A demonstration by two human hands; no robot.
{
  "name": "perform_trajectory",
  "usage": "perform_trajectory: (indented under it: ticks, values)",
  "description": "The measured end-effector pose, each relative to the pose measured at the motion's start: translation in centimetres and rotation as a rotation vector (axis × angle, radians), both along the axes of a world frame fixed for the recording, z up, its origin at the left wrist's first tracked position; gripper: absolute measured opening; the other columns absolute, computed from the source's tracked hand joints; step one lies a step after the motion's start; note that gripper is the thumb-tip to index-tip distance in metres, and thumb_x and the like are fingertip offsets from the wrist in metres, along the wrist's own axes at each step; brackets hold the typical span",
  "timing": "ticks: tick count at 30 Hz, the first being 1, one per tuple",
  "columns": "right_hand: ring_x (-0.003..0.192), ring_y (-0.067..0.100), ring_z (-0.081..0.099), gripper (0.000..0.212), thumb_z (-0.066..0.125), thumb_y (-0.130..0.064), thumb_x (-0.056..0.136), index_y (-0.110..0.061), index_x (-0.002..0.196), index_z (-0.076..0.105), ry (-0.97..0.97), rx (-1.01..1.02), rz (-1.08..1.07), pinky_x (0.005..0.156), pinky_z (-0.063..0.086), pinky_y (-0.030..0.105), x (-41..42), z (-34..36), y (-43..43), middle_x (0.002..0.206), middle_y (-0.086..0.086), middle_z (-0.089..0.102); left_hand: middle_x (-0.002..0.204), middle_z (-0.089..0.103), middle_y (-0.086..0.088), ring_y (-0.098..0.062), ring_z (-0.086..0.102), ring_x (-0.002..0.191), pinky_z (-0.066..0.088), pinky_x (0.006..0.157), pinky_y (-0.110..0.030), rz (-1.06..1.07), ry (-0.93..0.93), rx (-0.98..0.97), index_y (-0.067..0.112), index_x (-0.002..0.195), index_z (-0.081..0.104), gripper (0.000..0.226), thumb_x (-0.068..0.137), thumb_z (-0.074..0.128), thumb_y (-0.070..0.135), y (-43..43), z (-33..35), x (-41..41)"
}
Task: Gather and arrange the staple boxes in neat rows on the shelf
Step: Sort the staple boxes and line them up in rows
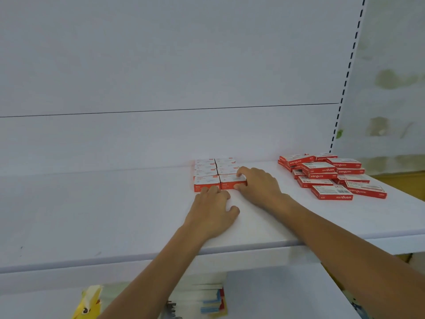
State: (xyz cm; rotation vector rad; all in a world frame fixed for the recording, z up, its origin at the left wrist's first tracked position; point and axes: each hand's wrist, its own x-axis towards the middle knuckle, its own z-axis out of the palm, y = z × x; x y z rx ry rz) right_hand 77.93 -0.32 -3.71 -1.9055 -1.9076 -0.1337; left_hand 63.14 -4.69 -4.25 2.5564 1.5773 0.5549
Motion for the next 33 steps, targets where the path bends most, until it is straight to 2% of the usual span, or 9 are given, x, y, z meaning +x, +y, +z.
perform_trajectory:
  ticks: [4, 9, 11, 15, 19, 24, 28, 31, 33]
  values:
    - [0.104, 0.031, 0.056, 0.047, 0.056, -0.032, 0.087, -0.007, 0.124, 0.039, 0.032, 0.000, 0.045, 0.079, 0.042, 0.033, 0.2, 0.1, -0.4, 0.118, 0.013, 0.059, 0.130, 0.046, -0.003, -0.021, 0.039, 0.120, 0.032, 0.102, -0.032, -0.011, 0.017, 0.030, 0.016, 0.127, 0.049, 0.041, 0.092, 0.041, 0.035, -0.2, 0.1, 0.1]
    - [0.106, 0.024, 0.055, 0.052, 0.061, -0.032, 0.087, -0.009, 0.129, 0.041, 0.182, -0.019, 0.224, 0.083, 0.043, 0.028, 2.8, 1.5, -1.1, 0.123, 0.011, 0.056, 0.133, 0.036, 0.005, -0.013, 0.031, 0.124, 0.025, 0.103, -0.022, -0.252, 0.043, 0.238, 0.024, 0.130, 0.044, 0.042, 0.088, 0.050, 0.025, -0.3, 0.9, 0.5]
    - [0.103, 0.020, 0.058, 0.048, 0.059, -0.034, 0.088, -0.012, 0.128, 0.045, 0.156, 0.011, 0.249, 0.085, 0.045, 0.029, 4.9, 1.9, -0.9, 0.122, 0.008, 0.056, 0.135, 0.034, 0.008, -0.012, 0.029, 0.126, 0.023, 0.104, -0.022, -0.288, 0.038, 0.253, 0.026, 0.129, 0.046, 0.041, 0.088, 0.052, 0.028, 0.1, 1.6, 2.1]
    - [0.099, 0.020, 0.058, 0.033, 0.059, -0.034, 0.088, -0.010, 0.111, 0.060, 0.078, 0.142, 0.237, 0.087, 0.046, 0.031, 11.1, 2.9, 0.2, 0.116, 0.004, 0.056, 0.133, 0.043, 0.005, -0.012, 0.035, 0.128, 0.024, 0.101, -0.022, -0.202, -0.257, 0.073, 0.025, 0.120, 0.054, 0.034, 0.087, 0.055, 0.033, 2.1, 2.8, 7.8]
    - [0.110, 0.019, 0.053, 0.026, 0.057, -0.033, 0.088, -0.010, 0.098, 0.065, 0.154, 0.200, 0.130, 0.097, 0.036, 0.030, 18.9, 4.6, 1.0, 0.118, 0.005, 0.057, 0.137, 0.041, 0.003, -0.014, 0.037, 0.129, 0.022, 0.095, -0.021, -0.099, -0.385, -0.131, 0.024, 0.124, 0.051, 0.040, 0.088, 0.054, 0.042, 4.3, 3.4, 14.0]
    - [0.123, 0.023, 0.047, 0.049, 0.051, -0.048, 0.089, -0.014, 0.124, 0.053, 0.364, -0.003, -0.052, 0.100, 0.035, 0.035, 27.1, 3.8, 2.3, 0.135, 0.008, 0.049, 0.146, 0.035, -0.002, -0.020, 0.036, 0.133, 0.029, 0.103, -0.032, -0.042, -0.584, -0.284, 0.030, 0.130, 0.046, 0.044, 0.089, 0.049, 0.046, 8.1, 2.5, 19.7]
    - [0.134, 0.025, 0.036, 0.066, 0.043, -0.057, 0.088, -0.020, 0.142, 0.032, 0.391, -0.209, 0.002, 0.107, 0.029, 0.037, 29.2, 2.4, 4.2, 0.150, 0.008, 0.031, 0.147, 0.036, -0.002, -0.020, 0.041, 0.129, 0.031, 0.109, -0.040, 0.012, -0.766, -0.372, 0.032, 0.134, 0.041, 0.049, 0.089, 0.048, 0.049, 10.4, 1.6, 23.0]
    - [0.132, 0.022, 0.038, 0.063, 0.043, -0.054, 0.090, -0.025, 0.144, 0.029, 0.429, -0.292, 0.131, 0.101, 0.030, 0.032, 28.8, 2.1, 5.9, 0.151, 0.005, 0.030, 0.150, 0.031, -0.003, -0.019, 0.053, 0.117, 0.043, 0.100, -0.039, 0.018, -0.715, -0.407, 0.034, 0.140, 0.030, 0.057, 0.089, 0.048, 0.049, 11.4, 1.5, 24.5]
    - [0.123, 0.019, 0.048, 0.056, 0.045, -0.051, 0.091, -0.026, 0.140, 0.038, 0.415, -0.314, 0.192, 0.091, 0.032, 0.027, 28.6, 1.9, 6.9, 0.143, 0.002, 0.041, 0.153, 0.022, -0.003, -0.019, 0.049, 0.122, 0.041, 0.102, -0.039, 0.005, -0.578, -0.407, 0.031, 0.142, 0.027, 0.057, 0.091, 0.046, 0.047, 11.9, 1.6, 25.1]
